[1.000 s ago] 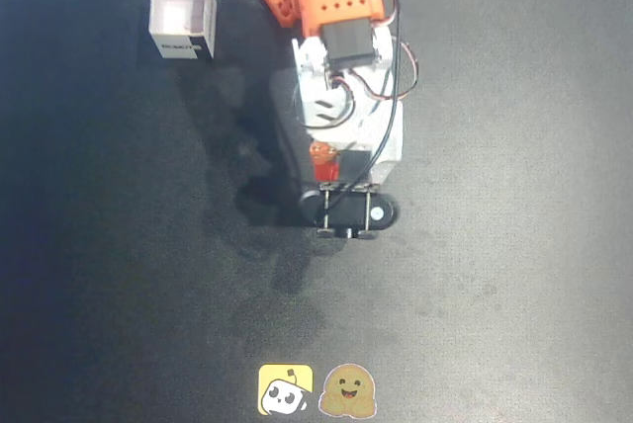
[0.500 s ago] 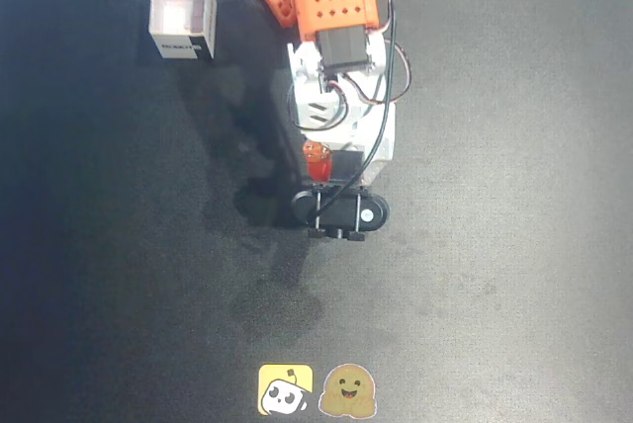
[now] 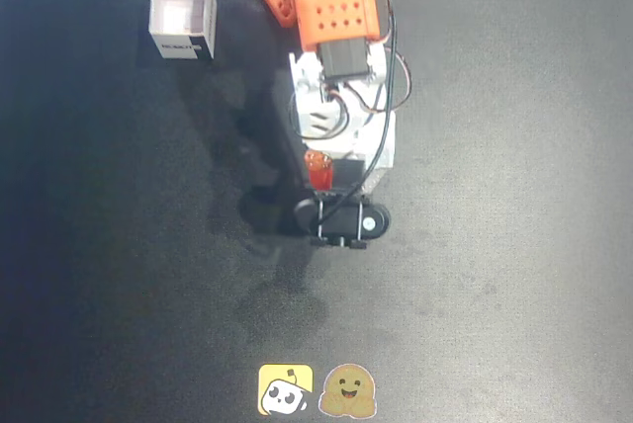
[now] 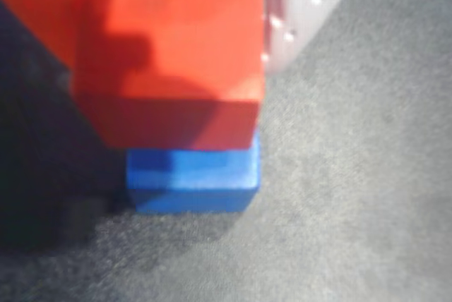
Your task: Put the red cube on top of the blue cube.
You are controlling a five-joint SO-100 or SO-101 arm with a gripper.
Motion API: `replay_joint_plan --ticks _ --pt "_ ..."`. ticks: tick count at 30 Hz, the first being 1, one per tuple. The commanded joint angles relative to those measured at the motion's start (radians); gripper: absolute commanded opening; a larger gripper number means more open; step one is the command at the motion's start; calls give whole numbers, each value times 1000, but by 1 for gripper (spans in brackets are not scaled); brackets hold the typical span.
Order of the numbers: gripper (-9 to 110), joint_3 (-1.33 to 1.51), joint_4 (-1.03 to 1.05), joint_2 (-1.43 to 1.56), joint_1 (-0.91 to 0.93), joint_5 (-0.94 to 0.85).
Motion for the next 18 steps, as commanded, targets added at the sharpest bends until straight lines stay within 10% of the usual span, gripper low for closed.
replay_joint_plan --ticks 1,18 --pt "9 -5 -34 -6 -6 -8" --pt "11 -2 -83 -58 -14 -12"
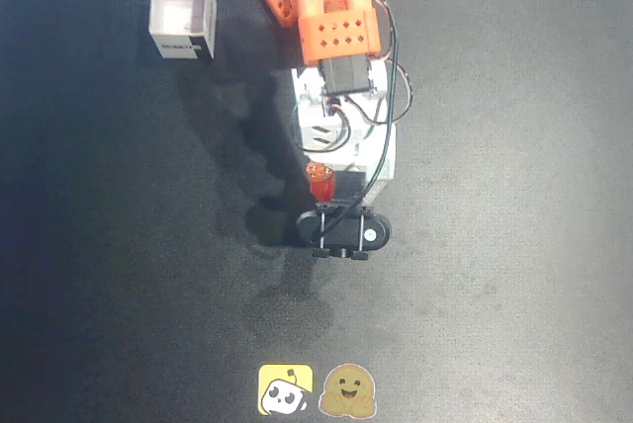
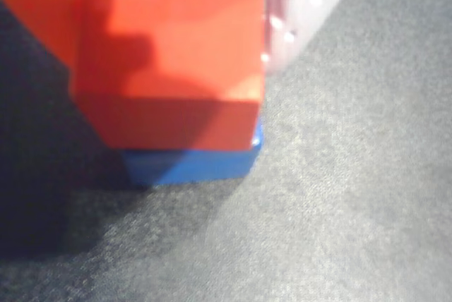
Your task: Put the red cube on top of the blue cube.
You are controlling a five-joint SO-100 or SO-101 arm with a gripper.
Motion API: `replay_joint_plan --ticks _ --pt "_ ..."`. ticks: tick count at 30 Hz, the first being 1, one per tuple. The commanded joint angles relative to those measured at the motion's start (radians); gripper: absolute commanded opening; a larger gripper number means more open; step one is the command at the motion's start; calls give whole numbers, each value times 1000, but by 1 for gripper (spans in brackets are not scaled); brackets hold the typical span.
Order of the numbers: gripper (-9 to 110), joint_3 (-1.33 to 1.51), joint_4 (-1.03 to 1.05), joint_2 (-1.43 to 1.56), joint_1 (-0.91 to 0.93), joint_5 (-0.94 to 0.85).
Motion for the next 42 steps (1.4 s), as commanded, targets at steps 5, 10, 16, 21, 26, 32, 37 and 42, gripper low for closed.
replay_joint_plan --ticks 5,10,16,21,26,32,37,42 --pt "14 -3 -14 8 -20 -5" --pt "17 -2 -14 8 -23 -5" --pt "22 0 -17 8 -25 -6" --pt "22 0 -17 21 -26 -6" --pt "22 -11 -15 58 -34 -21" --pt "22 -31 35 166 -32 -35" --pt "22 -61 109 238 -12 -118" --pt "17 -44 201 382 -5 -163"
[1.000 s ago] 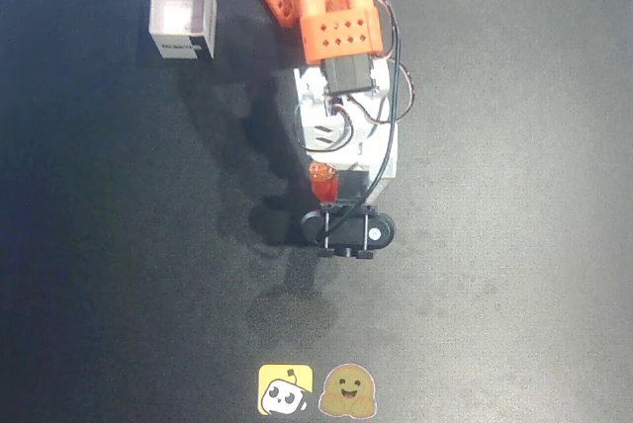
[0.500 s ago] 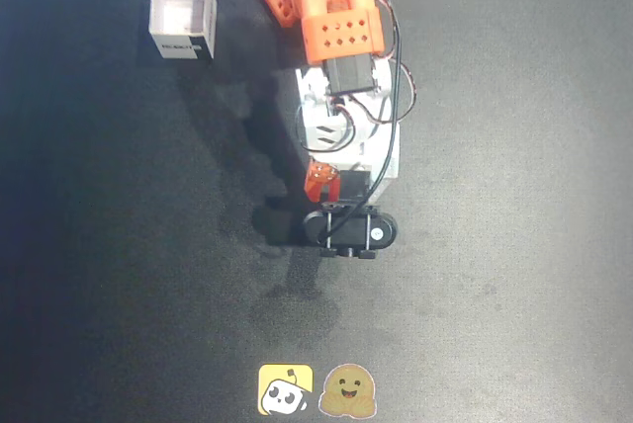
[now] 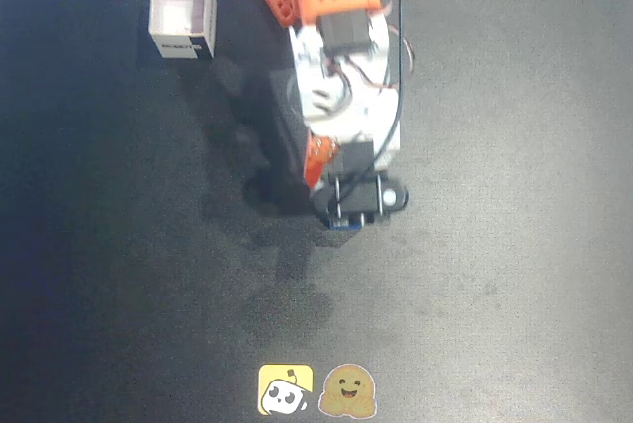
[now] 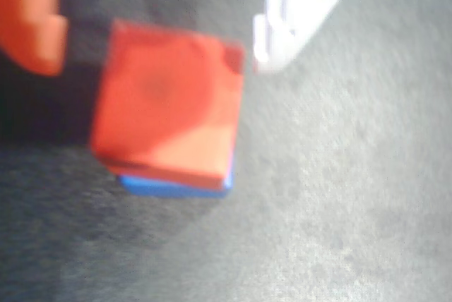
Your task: Put the red cube on top of the blue cube.
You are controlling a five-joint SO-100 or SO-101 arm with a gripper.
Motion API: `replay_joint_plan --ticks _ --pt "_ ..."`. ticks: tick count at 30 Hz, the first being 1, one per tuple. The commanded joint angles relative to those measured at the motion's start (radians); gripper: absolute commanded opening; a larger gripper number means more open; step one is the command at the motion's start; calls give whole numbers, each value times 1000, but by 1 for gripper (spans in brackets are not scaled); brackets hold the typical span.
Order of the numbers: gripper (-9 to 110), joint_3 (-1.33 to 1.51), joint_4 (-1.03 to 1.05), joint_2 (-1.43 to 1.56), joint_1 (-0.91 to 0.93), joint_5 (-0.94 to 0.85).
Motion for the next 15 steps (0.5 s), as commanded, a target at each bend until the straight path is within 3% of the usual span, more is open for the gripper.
replay_joint_plan --ticks 1,10,15 --pt "17 -49 64 126 3 -29" --pt "1 -34 225 327 69 -167" --pt "0 72 249 489 80 -183"
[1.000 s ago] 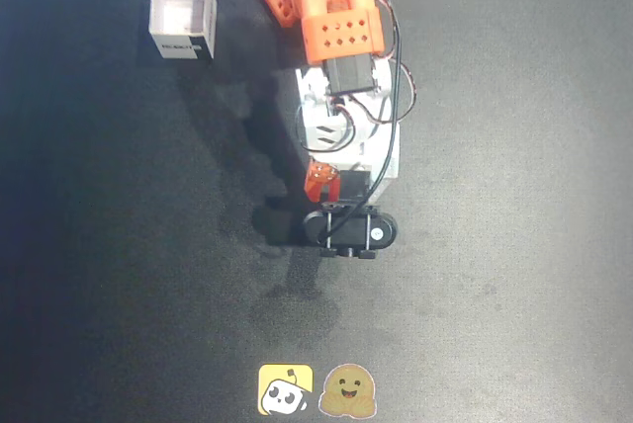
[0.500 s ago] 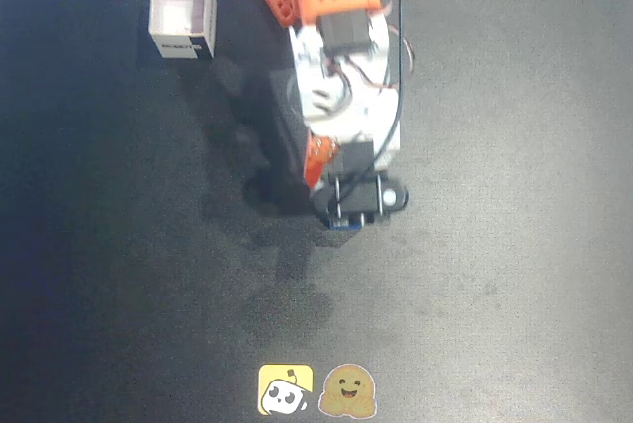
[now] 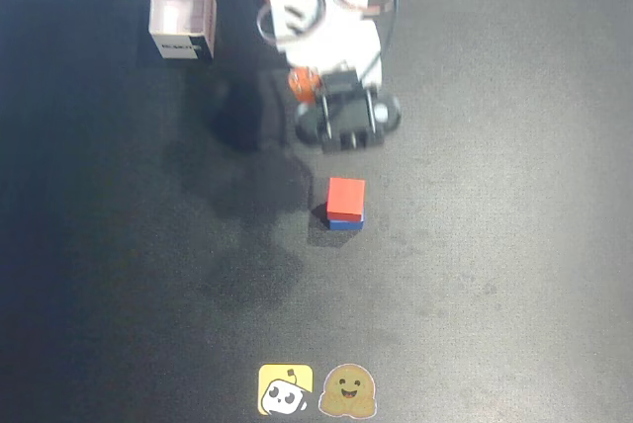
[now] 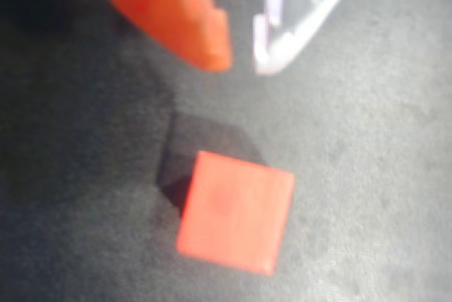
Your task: Put the red cube on top of the blue cube.
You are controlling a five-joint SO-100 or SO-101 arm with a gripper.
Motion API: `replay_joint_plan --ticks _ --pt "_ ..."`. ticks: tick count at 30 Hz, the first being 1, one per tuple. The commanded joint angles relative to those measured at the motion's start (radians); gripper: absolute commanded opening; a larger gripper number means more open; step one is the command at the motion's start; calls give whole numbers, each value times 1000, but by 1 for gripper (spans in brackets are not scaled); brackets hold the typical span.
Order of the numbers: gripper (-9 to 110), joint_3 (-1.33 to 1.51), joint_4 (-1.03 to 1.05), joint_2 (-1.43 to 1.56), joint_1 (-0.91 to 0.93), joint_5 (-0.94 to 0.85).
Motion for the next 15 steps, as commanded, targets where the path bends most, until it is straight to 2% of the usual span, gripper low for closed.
replay_joint_plan --ticks 1,15 --pt "0 58 8 140 6 -9" --pt "0 295 87 480 34 94"
